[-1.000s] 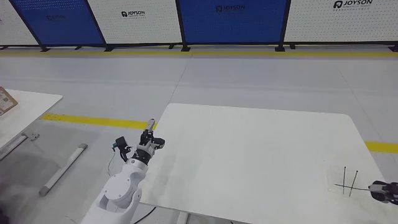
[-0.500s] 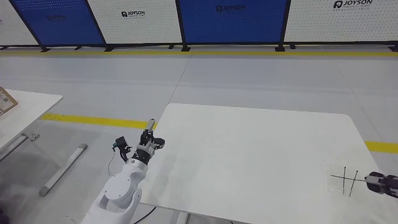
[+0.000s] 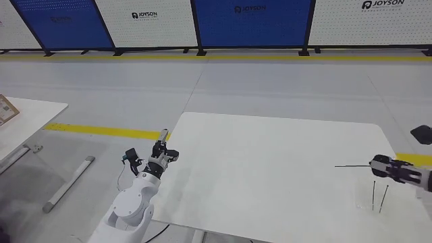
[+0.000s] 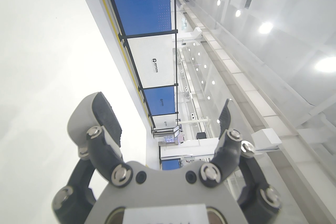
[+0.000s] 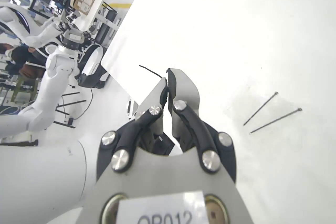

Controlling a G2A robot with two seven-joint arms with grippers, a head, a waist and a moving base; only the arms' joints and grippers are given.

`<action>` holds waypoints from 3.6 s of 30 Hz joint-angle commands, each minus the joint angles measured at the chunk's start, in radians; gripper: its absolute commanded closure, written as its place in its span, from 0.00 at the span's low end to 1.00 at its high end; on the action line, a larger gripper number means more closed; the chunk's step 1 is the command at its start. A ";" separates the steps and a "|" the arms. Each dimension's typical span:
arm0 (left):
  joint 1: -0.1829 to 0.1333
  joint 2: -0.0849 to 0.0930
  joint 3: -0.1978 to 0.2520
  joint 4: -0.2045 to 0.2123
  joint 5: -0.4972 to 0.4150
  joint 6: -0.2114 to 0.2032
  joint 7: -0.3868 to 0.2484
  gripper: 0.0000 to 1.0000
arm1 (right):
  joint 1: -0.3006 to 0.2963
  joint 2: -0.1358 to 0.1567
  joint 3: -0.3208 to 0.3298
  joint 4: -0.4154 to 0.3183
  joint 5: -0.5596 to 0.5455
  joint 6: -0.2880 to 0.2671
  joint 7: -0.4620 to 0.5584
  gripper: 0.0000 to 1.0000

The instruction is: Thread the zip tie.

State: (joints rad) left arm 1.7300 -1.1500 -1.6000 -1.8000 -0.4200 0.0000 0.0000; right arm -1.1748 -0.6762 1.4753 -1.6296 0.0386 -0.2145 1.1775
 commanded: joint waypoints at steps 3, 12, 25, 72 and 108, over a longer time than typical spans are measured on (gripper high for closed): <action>0.000 0.000 0.000 0.000 0.000 0.000 0.000 0.00 | 0.035 -0.004 -0.036 0.016 -0.002 0.000 0.006 1.00; 0.000 0.000 0.000 0.000 0.000 0.000 0.000 0.00 | 0.035 -0.004 -0.036 0.016 -0.002 0.000 0.006 1.00; 0.000 0.000 0.000 0.000 0.000 0.000 0.000 0.00 | 0.010 -0.021 -0.104 -0.022 0.087 -0.125 0.031 1.00; 0.000 0.000 0.000 0.000 0.000 0.000 0.000 0.00 | 0.173 -0.153 -0.373 0.162 0.297 -0.122 0.138 1.00; 0.000 0.000 0.000 0.000 0.000 0.000 0.000 0.00 | 0.294 -0.272 -0.623 0.206 -0.317 -0.125 -0.510 1.00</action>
State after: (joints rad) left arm 1.7300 -1.1500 -1.6000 -1.8000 -0.4200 0.0000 0.0000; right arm -0.8843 -0.9464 0.8616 -1.4205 -0.2573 -0.3406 0.6823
